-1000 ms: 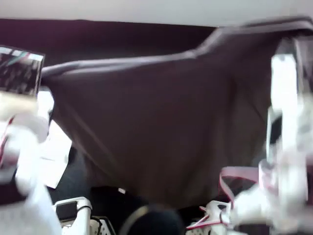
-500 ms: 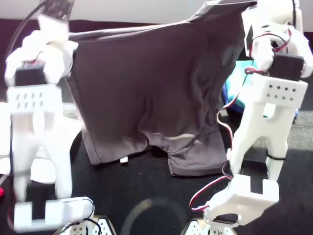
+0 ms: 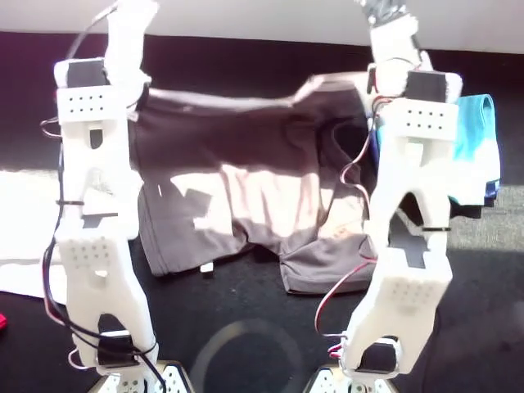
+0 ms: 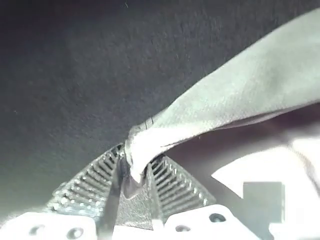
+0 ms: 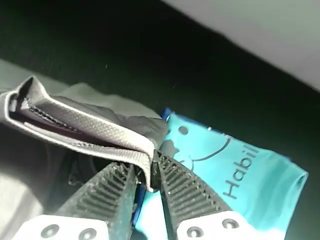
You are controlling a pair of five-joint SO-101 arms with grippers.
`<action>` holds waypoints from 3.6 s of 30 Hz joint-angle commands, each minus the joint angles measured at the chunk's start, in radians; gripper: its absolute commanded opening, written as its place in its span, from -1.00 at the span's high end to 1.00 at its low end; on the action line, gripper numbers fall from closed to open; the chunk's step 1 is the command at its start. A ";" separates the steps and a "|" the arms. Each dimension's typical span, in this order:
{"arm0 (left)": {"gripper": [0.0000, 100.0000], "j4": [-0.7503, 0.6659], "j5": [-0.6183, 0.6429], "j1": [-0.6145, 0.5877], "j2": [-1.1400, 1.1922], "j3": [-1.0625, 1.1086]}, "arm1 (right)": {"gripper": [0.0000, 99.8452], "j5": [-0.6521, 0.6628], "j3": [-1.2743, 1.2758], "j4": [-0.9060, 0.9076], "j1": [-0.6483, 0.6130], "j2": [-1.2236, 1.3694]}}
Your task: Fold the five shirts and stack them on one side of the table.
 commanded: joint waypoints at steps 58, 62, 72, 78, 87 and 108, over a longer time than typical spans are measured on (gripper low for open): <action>0.98 0.040 -0.005 0.013 -0.567 1.199 | 0.99 0.264 1.600 -0.108 0.320 -1.116; 0.98 0.112 -0.006 0.036 -0.615 1.185 | 0.99 0.290 1.563 -0.054 0.328 -1.118; 0.83 0.018 -0.006 0.061 -0.572 1.300 | 0.91 0.301 1.681 -0.033 0.286 -1.129; 0.61 0.153 -0.006 0.015 -0.610 1.069 | 0.52 0.298 1.452 0.125 0.165 -1.129; 0.80 0.227 -0.041 -0.018 -0.576 0.639 | 0.70 0.002 1.032 -0.012 0.024 -1.024; 0.98 0.164 0.129 0.048 0.351 -0.024 | 0.98 -0.195 0.558 -0.323 -0.097 0.116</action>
